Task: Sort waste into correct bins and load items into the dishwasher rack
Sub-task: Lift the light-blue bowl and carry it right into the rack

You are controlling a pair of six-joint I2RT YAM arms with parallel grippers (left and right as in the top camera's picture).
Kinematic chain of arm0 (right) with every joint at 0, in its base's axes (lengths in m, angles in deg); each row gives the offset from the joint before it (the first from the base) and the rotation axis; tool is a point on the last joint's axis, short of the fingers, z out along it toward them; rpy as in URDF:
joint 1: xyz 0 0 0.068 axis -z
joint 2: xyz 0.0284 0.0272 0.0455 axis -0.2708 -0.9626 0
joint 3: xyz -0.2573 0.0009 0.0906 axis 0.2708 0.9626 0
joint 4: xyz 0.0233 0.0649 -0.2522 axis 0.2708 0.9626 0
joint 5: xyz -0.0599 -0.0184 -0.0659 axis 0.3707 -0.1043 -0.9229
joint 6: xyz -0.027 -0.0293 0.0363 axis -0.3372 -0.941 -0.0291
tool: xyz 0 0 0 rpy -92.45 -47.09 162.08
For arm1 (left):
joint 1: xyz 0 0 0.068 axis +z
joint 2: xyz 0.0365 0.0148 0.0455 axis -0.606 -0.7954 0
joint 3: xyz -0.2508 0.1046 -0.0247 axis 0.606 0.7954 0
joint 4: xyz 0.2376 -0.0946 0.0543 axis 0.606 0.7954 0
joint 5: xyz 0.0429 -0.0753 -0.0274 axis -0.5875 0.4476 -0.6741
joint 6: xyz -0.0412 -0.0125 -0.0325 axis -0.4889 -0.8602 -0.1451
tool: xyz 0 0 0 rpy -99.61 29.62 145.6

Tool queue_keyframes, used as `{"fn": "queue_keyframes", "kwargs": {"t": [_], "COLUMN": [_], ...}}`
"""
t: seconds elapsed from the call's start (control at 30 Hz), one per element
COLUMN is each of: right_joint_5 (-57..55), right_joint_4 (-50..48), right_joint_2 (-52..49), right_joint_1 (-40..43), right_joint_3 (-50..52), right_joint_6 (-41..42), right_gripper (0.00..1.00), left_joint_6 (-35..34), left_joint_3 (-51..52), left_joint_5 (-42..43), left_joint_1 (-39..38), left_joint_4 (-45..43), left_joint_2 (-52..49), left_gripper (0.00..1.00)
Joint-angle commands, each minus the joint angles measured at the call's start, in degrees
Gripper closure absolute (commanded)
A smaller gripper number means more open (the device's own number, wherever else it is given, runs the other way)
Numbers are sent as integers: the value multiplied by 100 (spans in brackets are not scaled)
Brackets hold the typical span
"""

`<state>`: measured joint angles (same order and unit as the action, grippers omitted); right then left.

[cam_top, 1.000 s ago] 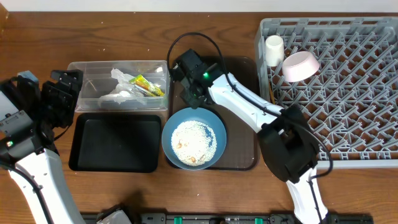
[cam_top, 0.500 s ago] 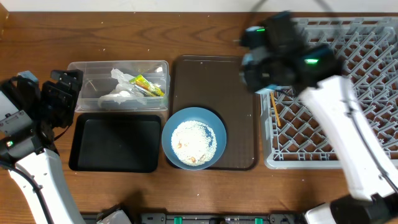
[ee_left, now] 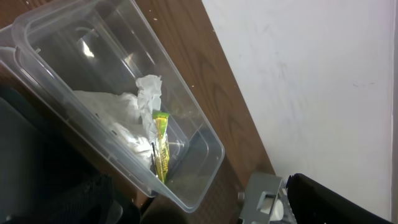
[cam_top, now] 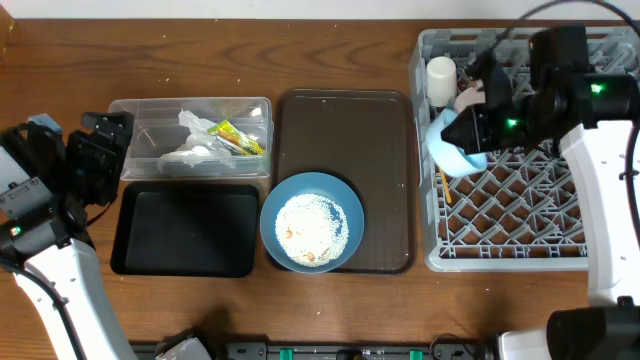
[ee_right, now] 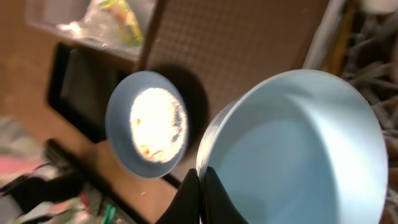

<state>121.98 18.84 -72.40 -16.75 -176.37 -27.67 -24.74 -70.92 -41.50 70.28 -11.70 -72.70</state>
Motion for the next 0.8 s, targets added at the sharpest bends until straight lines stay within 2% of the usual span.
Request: {"fn": "queue_keyframes", "kwargs": {"t": [0.0, 0.17, 0.27, 0.47, 0.77], "right_joint_5": [1429, 3143, 3779, 5300, 5298], "right_joint_4": [-243, -1038, -1373, -1725, -2503], "right_joint_2": [59, 59, 59, 59, 59], "right_joint_1": [389, 1019, 1412, 2155, 2623], "right_joint_3": [525, 1434, 1958, 2949, 4004], "right_joint_6": [-496, -791, -848, -1676, -1932], "right_gripper": [99, 99, 99, 99, 99], "left_joint_6": [-11, -11, -11, -11, -11], "left_joint_3": [-50, -50, -50, -50, -50], "left_joint_5": [52, 52, 52, 52, 52], "left_joint_1": [33, 33, 35, 35, 35], "left_joint_4": [13, 13, 13, 13, 11], "left_joint_2": [-13, -13, -13, -13, -13], "left_gripper": [9, 9, 9, 9, 9]}}
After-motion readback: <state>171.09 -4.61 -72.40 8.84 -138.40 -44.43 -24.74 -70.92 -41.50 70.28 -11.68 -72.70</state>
